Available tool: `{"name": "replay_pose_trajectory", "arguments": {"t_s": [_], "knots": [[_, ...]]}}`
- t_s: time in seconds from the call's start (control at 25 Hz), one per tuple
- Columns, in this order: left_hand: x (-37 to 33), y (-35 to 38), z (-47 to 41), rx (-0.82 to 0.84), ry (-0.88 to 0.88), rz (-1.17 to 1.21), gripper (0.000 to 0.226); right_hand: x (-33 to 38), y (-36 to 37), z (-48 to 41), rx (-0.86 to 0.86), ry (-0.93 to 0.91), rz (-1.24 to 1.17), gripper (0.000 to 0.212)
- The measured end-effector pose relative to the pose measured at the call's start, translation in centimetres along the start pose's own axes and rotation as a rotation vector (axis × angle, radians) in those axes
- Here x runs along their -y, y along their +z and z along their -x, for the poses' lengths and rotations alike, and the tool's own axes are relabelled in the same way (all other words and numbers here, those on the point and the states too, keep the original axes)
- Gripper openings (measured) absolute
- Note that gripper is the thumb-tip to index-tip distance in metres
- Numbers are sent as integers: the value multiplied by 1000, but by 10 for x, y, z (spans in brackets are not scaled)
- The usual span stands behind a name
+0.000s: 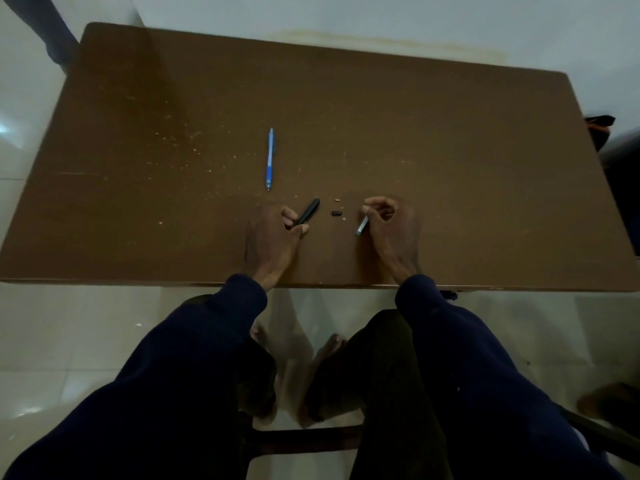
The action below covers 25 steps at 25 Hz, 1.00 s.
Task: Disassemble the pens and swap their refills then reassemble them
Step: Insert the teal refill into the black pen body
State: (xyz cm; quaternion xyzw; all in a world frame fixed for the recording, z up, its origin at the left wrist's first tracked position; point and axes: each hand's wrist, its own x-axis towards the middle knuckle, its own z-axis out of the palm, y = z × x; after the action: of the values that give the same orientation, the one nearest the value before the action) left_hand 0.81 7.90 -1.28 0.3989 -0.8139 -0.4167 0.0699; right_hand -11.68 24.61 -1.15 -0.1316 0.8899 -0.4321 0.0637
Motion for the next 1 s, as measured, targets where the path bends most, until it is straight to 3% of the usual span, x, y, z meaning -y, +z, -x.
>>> {"name": "replay_pose_trajectory", "arguments": {"t_s": [0.32, 0.52, 0.8, 1.0], "knots": [[1, -1, -1, -4, 14, 21, 12, 17, 20, -3, 161, -107, 187, 14], [3, -3, 1, 19, 37, 18, 9, 19, 24, 0, 174, -181, 287, 17], [6, -8, -1, 5, 58, -7, 16, 19, 22, -2, 180, -198, 324, 15], [8, -9, -2, -19, 51, 6, 20, 19, 21, -12, 202, -164, 214, 14]]}}
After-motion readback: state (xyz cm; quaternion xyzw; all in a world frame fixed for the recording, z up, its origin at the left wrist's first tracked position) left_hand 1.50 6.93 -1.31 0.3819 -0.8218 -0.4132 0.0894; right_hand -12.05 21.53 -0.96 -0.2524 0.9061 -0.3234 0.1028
